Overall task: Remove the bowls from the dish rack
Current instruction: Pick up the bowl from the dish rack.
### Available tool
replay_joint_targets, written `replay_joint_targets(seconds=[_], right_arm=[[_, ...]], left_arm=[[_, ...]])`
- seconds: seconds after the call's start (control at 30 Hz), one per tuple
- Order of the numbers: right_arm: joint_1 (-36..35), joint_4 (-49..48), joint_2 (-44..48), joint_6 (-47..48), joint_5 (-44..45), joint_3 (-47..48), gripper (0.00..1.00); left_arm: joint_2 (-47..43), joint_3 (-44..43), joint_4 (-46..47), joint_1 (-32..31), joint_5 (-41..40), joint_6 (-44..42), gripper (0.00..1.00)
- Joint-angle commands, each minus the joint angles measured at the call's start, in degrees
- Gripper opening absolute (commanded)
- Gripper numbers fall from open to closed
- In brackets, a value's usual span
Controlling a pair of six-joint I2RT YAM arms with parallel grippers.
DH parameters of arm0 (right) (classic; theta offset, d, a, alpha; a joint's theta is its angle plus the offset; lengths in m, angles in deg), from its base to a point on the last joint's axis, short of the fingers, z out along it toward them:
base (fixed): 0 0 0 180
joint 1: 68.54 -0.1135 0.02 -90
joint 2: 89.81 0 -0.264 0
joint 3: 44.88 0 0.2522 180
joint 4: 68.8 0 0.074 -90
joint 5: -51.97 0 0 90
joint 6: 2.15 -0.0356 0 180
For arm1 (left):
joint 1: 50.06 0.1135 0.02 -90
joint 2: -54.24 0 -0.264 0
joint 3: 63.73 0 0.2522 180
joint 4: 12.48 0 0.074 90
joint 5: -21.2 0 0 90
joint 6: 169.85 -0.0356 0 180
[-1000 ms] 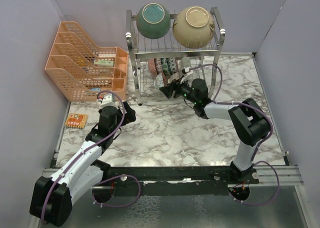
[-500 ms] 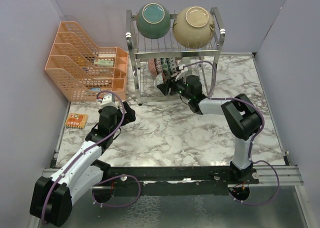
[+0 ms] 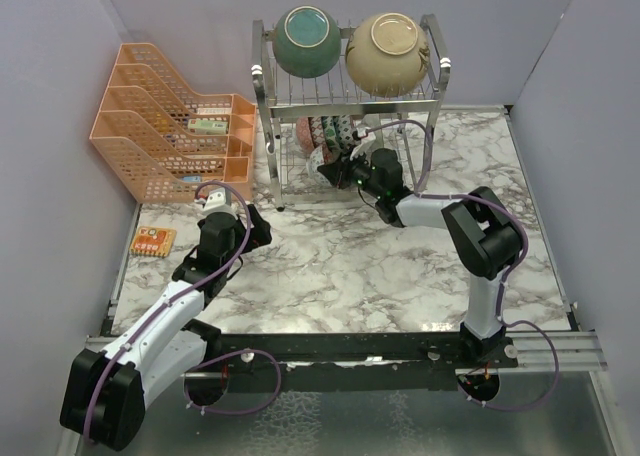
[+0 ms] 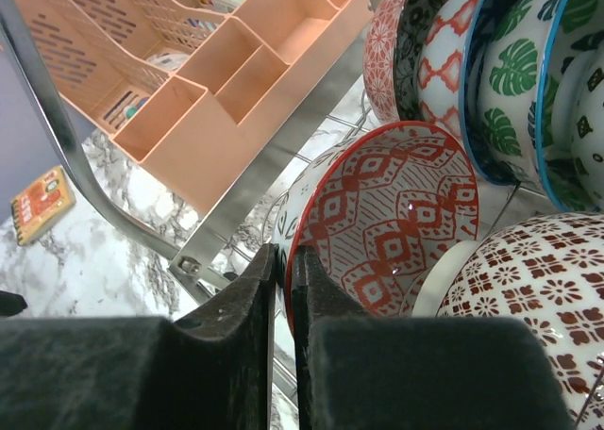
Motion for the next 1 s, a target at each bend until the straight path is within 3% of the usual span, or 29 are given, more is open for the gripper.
replay_joint_targets(seconds=[0.0,0.1,0.43,0.7,0.97], right_arm=[[-0.3,0.4,-1.5,-1.0,-1.5,2.3,0.05],[-0.3,0.2,-1.7,-1.3,-3.1,2.7,0.01],[-0.3,-0.3,1.1,-1.5,-5.2,2.9,0.01],[-0.3,-1.3,2.0,-0.4,-12.2,5.5,0.01],[-0.3,-5.6,2.2,-4.2,-14.9,5.4,0.01]], left_arm=[[-0.4,0.4,0.4,0.3,-0.2,-0.8,0.97],[-0.3,0.4,0.3,0.3,-0.3,-0.8,0.97],[-0.5,0.6,0.2,0.3,-0.5,-0.8,0.97],[-0.1,0.5,0.2,0.3,0.1,-0.8,0.97],[-0.5,0.5,-0.4,0.3,-0.1,-0.8,0.97]])
